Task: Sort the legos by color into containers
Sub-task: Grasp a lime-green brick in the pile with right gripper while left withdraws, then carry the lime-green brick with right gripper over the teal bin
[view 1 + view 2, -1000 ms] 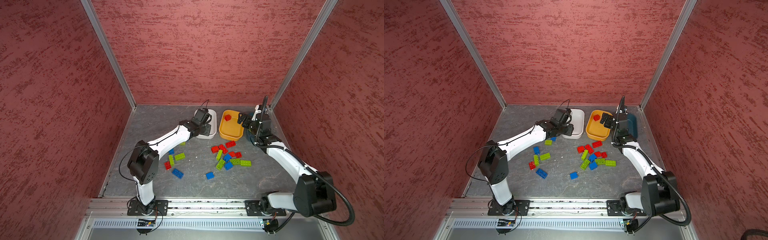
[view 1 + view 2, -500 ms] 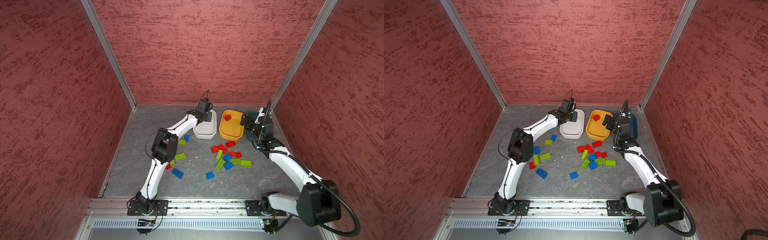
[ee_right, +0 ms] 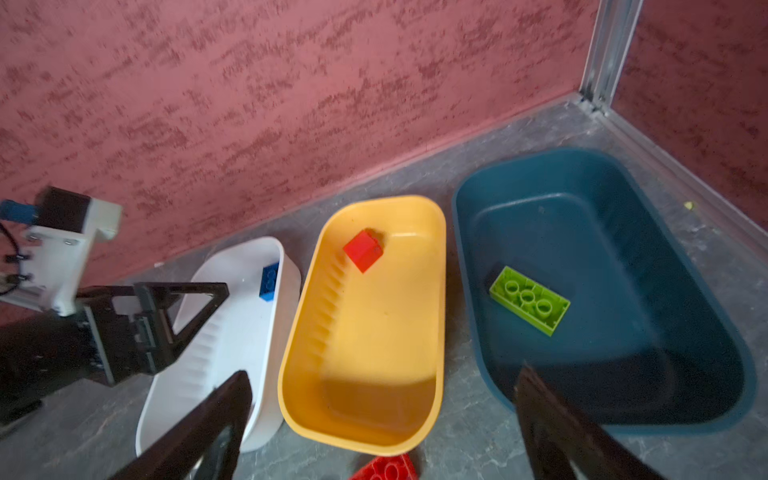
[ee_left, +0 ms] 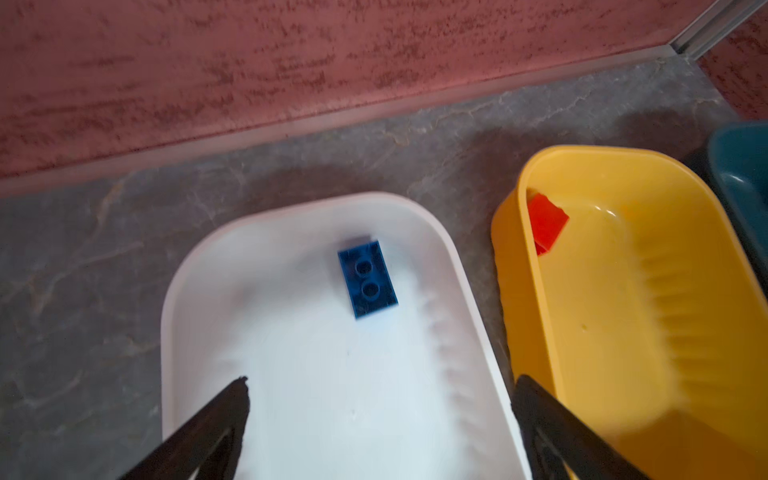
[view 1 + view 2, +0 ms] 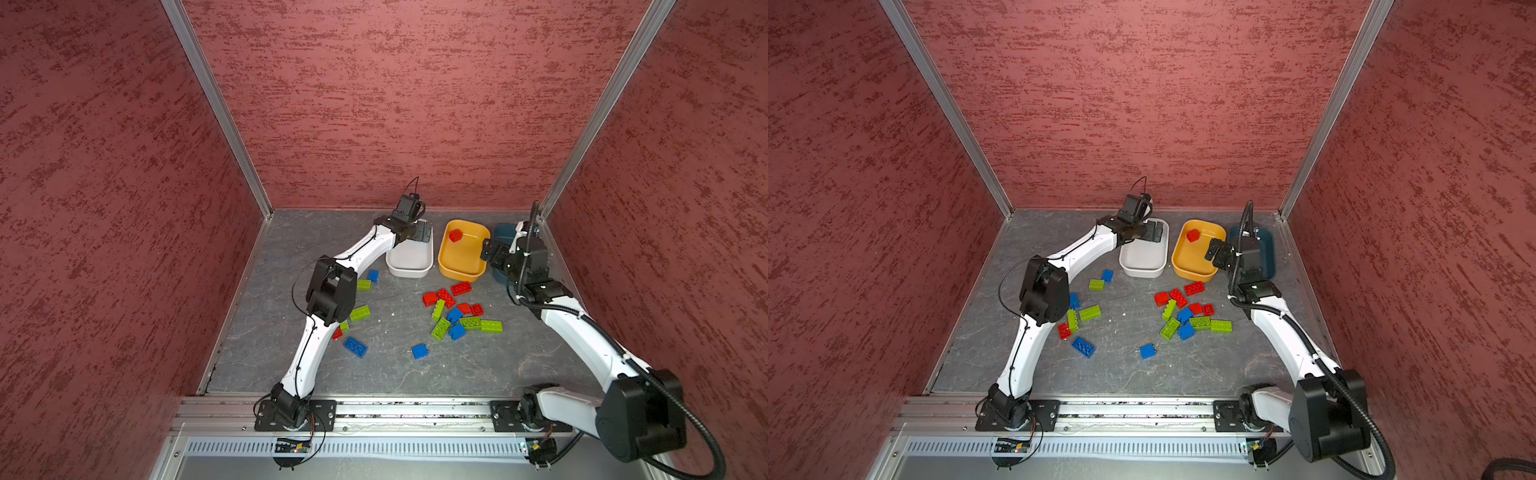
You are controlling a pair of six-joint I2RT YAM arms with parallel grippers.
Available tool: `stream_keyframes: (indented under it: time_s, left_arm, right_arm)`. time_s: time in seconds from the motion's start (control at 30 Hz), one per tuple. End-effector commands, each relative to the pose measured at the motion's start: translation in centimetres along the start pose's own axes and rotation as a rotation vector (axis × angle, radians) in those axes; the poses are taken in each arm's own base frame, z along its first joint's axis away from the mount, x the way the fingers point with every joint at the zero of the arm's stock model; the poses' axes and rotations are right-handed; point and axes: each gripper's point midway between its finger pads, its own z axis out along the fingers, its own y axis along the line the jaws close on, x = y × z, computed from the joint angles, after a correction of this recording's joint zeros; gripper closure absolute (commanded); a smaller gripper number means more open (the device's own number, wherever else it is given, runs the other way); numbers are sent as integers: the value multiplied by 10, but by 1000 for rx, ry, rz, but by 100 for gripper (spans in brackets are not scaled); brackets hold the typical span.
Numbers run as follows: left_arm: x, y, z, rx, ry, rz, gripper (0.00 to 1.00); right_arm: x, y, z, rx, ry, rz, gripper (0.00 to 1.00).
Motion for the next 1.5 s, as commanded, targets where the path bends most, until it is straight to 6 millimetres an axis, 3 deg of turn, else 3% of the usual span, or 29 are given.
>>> stream_keyframes:
  time_s: [0.0, 0.17, 0.37, 0.53, 0.77, 1.07, 1.2, 1.3, 1.47]
  left_arm:
    - [-38, -29, -56, 135, -144, -19, 1]
    - [-27, -42, -97, 178, -221, 26, 0]
    - [-11, -30, -126, 150, -300, -27, 0]
    - [10, -21, -134, 151, -314, -88, 1]
    - [34, -6, -130, 93, -279, -103, 1]
    - [41, 1, -124, 54, -268, -89, 1]
    - [43, 2, -121, 50, -262, -88, 1]
    - [45, 3, -117, 45, -255, -90, 1]
    - [47, 3, -113, 44, -242, -95, 1]
  right_arm:
    - [41, -5, 1, -1, 184, -21, 1]
    - [79, -29, -10, 87, 312, 20, 1]
    - [125, -63, -36, 231, 410, 162, 1]
    - [159, -80, -51, 323, 491, 277, 1]
    - [191, -112, -63, 586, 531, 512, 1]
    - [215, -113, -50, 679, 595, 630, 2]
    - [228, -107, -47, 670, 656, 632, 10]
    - [237, -100, -47, 653, 696, 600, 22]
    - [244, -91, -53, 629, 747, 537, 27]
